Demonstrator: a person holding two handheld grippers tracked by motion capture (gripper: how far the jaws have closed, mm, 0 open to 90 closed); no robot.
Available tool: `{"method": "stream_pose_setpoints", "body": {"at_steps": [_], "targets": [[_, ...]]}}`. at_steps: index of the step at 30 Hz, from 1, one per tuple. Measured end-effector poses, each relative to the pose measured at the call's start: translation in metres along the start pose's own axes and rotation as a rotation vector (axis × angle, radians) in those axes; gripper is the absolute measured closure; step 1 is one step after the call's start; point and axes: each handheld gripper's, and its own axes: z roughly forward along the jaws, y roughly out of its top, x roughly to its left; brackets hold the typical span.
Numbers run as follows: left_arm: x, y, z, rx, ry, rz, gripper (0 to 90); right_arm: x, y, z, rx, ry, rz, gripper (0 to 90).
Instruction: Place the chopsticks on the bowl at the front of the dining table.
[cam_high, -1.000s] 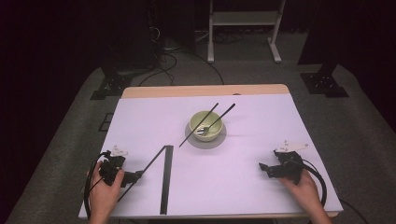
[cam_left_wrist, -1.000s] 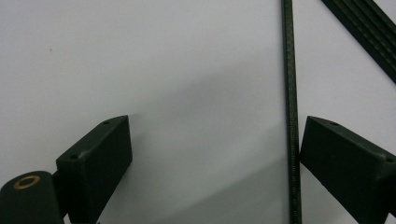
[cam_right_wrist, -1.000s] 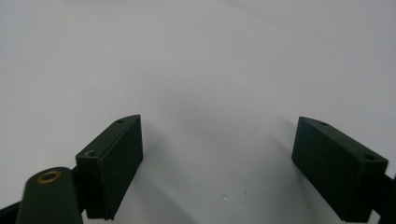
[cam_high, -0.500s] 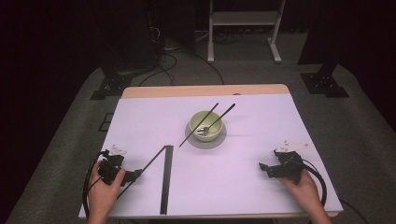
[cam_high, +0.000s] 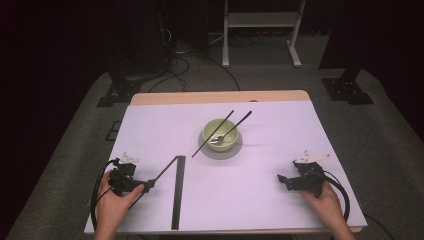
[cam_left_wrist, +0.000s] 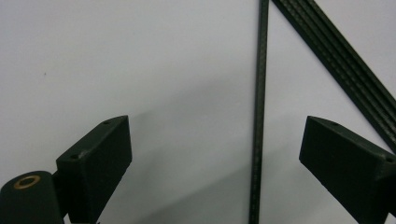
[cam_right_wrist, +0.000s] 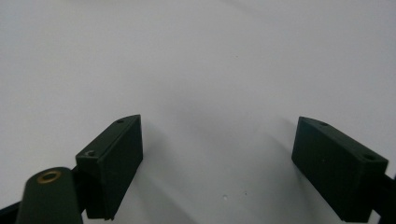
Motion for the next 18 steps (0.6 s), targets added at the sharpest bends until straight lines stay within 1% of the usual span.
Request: {"method": "stream_pose_setpoints", "body": {"at_steps": [3, 8, 12, 14, 18], "targets": [[-0.003, 0.005, -0.001, -0.009, -0.011, -0.002, 8.3, 0.000, 0.000, 0.000, 0.000, 0.000, 0.000, 15.2], [-0.007, 0.012, -0.004, -0.016, -0.008, -0.005, 8.2, 0.000, 0.000, 0.000, 0.000, 0.000, 0.000, 15.3], [-0.010, 0.015, -0.005, -0.022, -0.011, -0.013, 8.2, 0.000, 0.000, 0.000, 0.000, 0.000, 0.000, 15.2], [-0.011, 0.017, -0.005, -0.013, -0.015, -0.010, 8.2, 0.000, 0.000, 0.000, 0.000, 0.000, -0.001, 15.2], [-0.015, 0.024, -0.006, -0.020, -0.015, -0.013, 8.3, 0.000, 0.000, 0.000, 0.000, 0.000, 0.001, 15.2]]}}
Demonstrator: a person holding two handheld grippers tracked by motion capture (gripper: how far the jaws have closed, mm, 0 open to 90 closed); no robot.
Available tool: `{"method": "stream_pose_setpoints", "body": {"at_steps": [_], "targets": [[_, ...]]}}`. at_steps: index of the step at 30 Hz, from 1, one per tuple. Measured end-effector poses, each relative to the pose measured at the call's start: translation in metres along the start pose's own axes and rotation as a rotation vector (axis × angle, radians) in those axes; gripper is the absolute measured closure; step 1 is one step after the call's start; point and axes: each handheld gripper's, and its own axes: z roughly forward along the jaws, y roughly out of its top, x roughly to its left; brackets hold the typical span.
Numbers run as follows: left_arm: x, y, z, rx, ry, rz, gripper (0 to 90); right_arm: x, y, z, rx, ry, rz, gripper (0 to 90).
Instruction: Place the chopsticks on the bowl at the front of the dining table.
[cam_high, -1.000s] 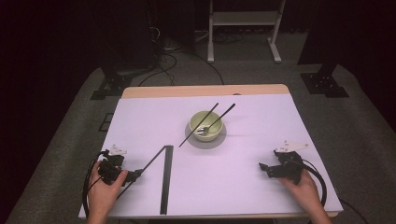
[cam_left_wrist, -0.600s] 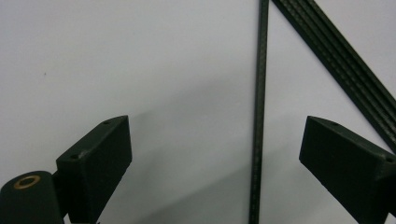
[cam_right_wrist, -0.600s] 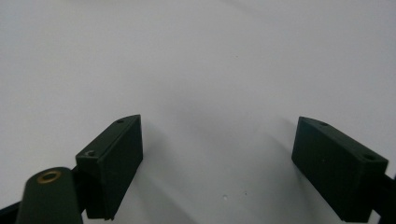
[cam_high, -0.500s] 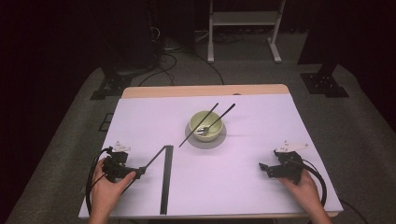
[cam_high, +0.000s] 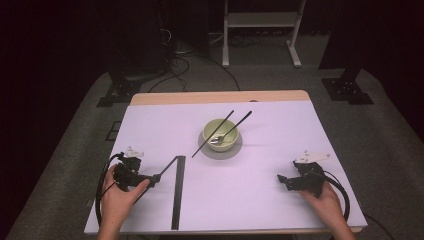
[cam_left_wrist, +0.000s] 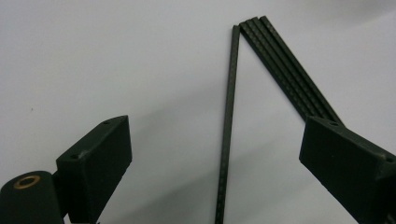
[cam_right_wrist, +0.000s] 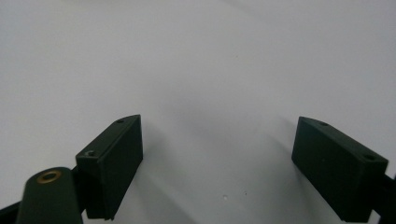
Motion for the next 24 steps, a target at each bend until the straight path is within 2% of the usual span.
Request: {"method": "stream_pose_setpoints", "body": {"at_steps": [15, 24], "targets": [[-0.015, 0.026, 0.009, 0.010, -0.030, 0.037, 8.3, 0.000, 0.000, 0.000, 0.001, 0.000, -0.002, 15.2], [-0.014, 0.040, 0.015, 0.014, -0.031, 0.055, 8.3, 0.000, 0.000, 0.000, 0.000, 0.000, -0.001, 15.2]]}}
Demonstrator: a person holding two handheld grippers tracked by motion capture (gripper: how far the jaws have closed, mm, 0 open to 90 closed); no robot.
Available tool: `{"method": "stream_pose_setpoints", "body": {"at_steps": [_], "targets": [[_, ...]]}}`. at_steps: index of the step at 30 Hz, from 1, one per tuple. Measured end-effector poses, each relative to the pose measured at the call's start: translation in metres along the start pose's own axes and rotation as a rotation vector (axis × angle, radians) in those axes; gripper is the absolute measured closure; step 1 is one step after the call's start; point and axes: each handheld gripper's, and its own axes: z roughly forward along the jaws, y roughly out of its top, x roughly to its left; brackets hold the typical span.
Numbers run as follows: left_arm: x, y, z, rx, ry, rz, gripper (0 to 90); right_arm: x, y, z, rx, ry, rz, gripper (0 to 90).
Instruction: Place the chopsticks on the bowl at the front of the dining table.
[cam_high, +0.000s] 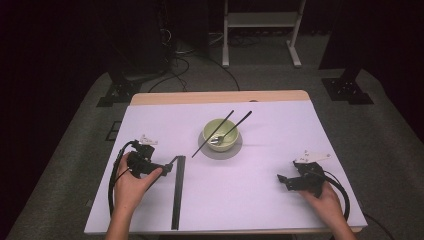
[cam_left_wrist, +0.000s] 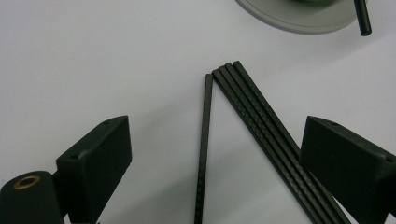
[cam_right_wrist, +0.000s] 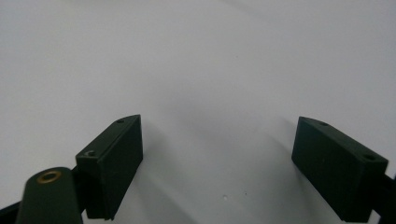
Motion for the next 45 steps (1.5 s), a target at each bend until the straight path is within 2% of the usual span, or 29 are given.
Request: {"method": "stream_pose_setpoints", "body": {"at_steps": [6, 13, 17, 18, 22, 26, 33, 39, 45], "targets": [[0.002, 0.006, 0.002, 0.014, 0.005, 0.023, 8.3, 0.000, 0.000, 0.000, 0.000, 0.001, -0.001, 15.2], [0.004, 0.006, 0.007, 0.055, 0.004, 0.053, 8.5, 0.000, 0.000, 0.000, 0.000, 0.000, 0.001, 15.2], [0.005, 0.005, 0.011, 0.076, -0.001, 0.054, 8.9, 0.000, 0.000, 0.000, -0.001, 0.000, 0.000, 15.2], [0.006, 0.005, 0.011, 0.077, -0.001, 0.060, 12.2, 0.000, 0.000, 0.000, 0.000, 0.000, 0.001, 15.2], [0.007, 0.003, 0.014, 0.094, -0.007, 0.057, 14.9, 0.000, 0.000, 0.000, 0.000, 0.000, 0.001, 15.2], [0.009, 0.001, 0.016, 0.100, -0.018, 0.055, 24.5, 0.000, 0.000, 0.000, 0.000, 0.000, 0.000, 15.2], [0.011, 0.002, 0.018, 0.166, -0.047, 0.079, 41.1, 0.000, 0.000, 0.000, -0.001, 0.000, -0.001, 15.2], [0.011, 0.008, 0.018, 0.179, -0.074, 0.080, 49.8, 0.000, 0.000, 0.000, 0.000, 0.000, -0.002, 15.2], [0.010, 0.009, 0.020, 0.203, -0.073, 0.090, 57.2, 0.000, 0.000, 0.000, -0.001, 0.000, -0.001, 15.2]]}}
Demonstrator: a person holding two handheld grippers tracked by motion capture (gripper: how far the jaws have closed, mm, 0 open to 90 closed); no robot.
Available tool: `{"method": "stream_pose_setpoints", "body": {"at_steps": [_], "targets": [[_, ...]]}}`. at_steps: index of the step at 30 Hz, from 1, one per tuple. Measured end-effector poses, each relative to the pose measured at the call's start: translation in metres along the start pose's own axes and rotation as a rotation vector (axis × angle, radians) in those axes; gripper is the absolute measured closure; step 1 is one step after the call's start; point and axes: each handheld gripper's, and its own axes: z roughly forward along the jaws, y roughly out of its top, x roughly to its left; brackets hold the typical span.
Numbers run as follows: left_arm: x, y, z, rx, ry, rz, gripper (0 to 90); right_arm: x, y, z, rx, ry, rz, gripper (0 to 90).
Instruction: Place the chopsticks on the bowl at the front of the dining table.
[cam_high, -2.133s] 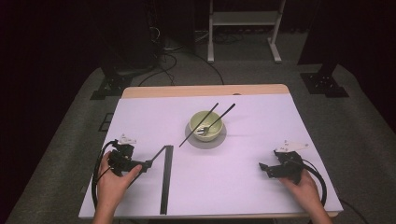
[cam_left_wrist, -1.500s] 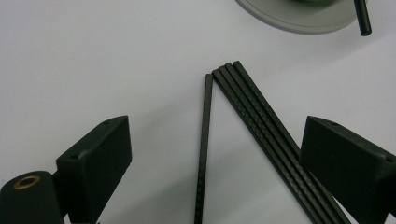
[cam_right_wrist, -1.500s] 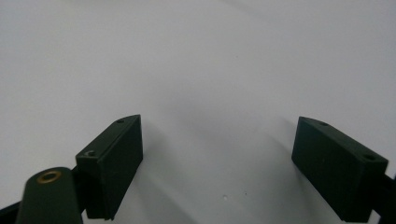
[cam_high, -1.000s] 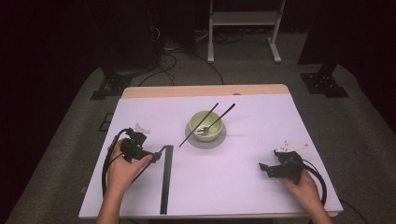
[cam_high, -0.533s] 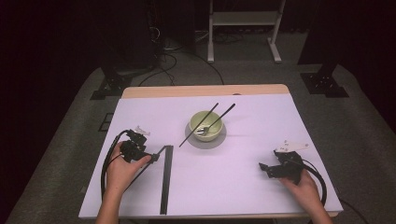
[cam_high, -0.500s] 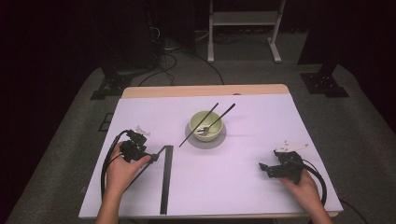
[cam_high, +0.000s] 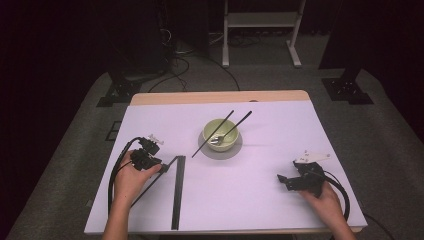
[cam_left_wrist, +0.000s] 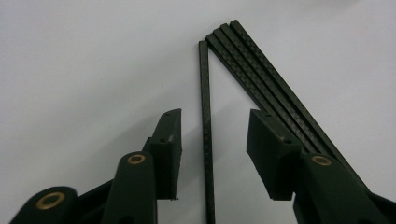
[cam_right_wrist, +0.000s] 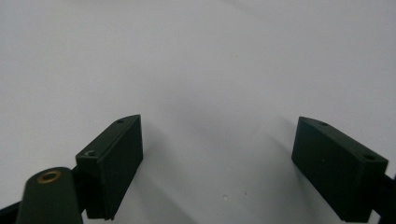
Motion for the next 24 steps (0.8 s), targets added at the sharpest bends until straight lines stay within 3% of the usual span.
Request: {"method": "stream_pose_setpoints", "body": {"at_steps": [10, 24], "targets": [[0.001, -0.002, 0.006, 0.028, 0.001, 0.007, 72.8, 0.000, 0.000, 0.000, 0.000, 0.001, 0.001, 15.2], [0.000, -0.004, 0.012, 0.077, 0.005, 0.016, 77.8, 0.000, 0.000, 0.000, 0.001, 0.001, 0.001, 15.2]]}}
